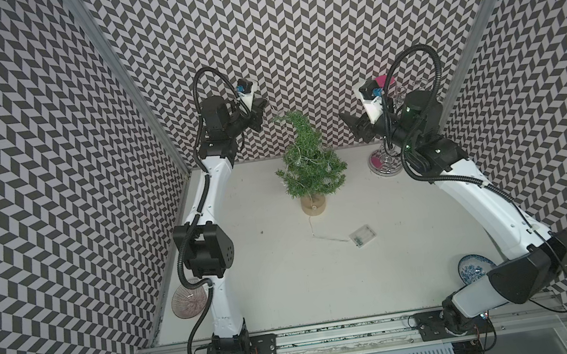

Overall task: Wrap string light around the christmas tree
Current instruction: Wrap the light string around the Christmas tree.

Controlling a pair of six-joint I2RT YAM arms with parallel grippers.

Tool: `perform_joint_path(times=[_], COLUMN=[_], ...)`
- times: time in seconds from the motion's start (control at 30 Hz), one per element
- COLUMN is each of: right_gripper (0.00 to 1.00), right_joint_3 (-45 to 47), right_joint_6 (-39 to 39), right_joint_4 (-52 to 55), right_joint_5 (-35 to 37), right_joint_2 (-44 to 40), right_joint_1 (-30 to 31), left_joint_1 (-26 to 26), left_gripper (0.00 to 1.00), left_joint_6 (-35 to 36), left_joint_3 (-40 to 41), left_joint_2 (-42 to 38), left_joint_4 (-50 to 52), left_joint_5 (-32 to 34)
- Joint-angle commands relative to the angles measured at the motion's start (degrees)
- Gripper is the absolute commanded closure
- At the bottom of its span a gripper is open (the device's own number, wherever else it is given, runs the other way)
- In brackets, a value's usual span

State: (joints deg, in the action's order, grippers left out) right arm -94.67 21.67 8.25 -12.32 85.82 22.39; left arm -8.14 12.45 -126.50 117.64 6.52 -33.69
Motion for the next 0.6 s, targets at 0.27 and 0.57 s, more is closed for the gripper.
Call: perform_joint_path(times=[0.27, 0.57], right_gripper=[0.32, 0.32], right_joint_3=[2.4, 4.2], right_joint_6=[0.8, -3.0], right_joint_4=[-1.4, -3.7], right_joint_5=[0.5, -1.9], right_joint_2=[-4.5, -4.2], right_joint_1=[0.3, 0.3], left_joint_1=[-9.3, -12.5], left_gripper=[1.0, 1.0], left_joint_6=[13.4, 21.1], left_joint_3=[-4.2, -4.2], left_joint_2=[-3.9, -5.6], left_joint_4=[6.2, 8.6], left_joint_5=[5.8, 17.3])
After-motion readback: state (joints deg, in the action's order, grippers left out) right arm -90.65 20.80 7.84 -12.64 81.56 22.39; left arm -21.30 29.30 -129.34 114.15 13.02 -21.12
